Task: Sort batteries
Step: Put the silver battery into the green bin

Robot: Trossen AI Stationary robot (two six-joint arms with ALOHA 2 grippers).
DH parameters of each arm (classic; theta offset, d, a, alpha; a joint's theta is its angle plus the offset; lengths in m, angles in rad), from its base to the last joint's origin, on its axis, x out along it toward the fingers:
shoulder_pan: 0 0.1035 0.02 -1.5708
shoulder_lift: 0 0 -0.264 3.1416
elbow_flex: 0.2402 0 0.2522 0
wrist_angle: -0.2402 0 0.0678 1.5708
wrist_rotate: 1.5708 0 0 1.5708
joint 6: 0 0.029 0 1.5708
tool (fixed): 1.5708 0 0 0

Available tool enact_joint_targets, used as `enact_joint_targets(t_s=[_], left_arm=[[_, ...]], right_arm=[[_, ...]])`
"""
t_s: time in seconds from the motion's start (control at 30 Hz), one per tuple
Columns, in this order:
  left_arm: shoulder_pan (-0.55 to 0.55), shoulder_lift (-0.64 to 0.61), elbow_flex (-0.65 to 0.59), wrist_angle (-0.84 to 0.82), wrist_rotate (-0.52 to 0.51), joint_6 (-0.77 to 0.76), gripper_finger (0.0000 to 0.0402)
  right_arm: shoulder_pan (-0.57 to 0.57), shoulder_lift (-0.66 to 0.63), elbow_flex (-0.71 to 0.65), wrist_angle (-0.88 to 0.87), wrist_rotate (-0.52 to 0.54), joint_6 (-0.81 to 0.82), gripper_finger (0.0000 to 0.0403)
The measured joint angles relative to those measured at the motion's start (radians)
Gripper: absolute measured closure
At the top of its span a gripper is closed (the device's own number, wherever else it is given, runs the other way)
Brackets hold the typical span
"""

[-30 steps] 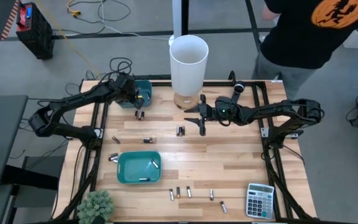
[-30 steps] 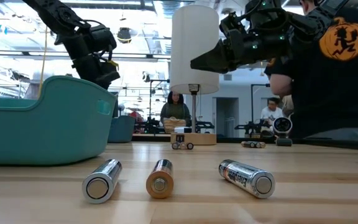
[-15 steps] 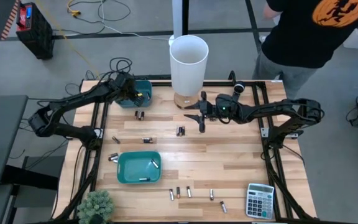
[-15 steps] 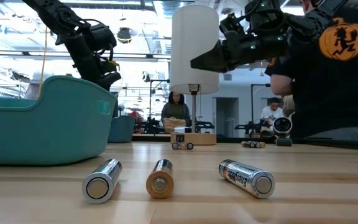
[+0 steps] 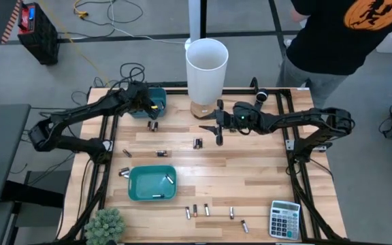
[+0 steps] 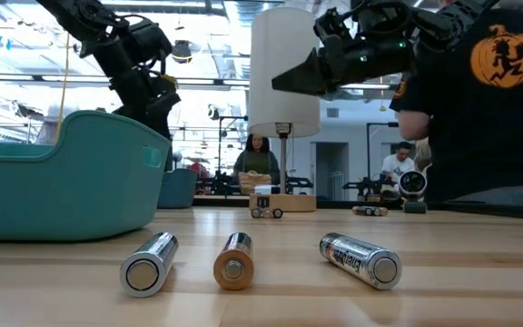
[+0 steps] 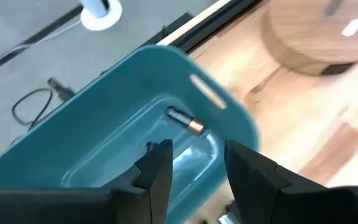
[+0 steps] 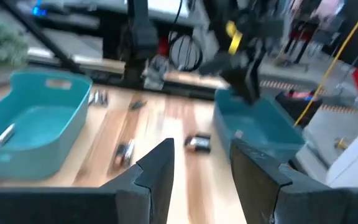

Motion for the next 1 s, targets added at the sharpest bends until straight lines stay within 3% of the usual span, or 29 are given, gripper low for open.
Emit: enact_joint_targets(t_s=[0.5,0.7,1.0], left_arm=[[-0.157,-0.015,0.0,0.014,0.0,-0.061,0.0265],[-0.23,-0.015,0.0,0.012,0.0,-0.036,0.0265],[-0.271,-0.015,0.0,0.11,-0.013,0.019,0.0265]], right_arm=[[0.08,0.0,0.0,-0.167,0.001,0.035,0.0232],[0.115,0.0,0.0,-0.245,0.088,0.051,0.0232],[0.126,0.0,0.0,-0.33,0.104,0.129,0.0232]])
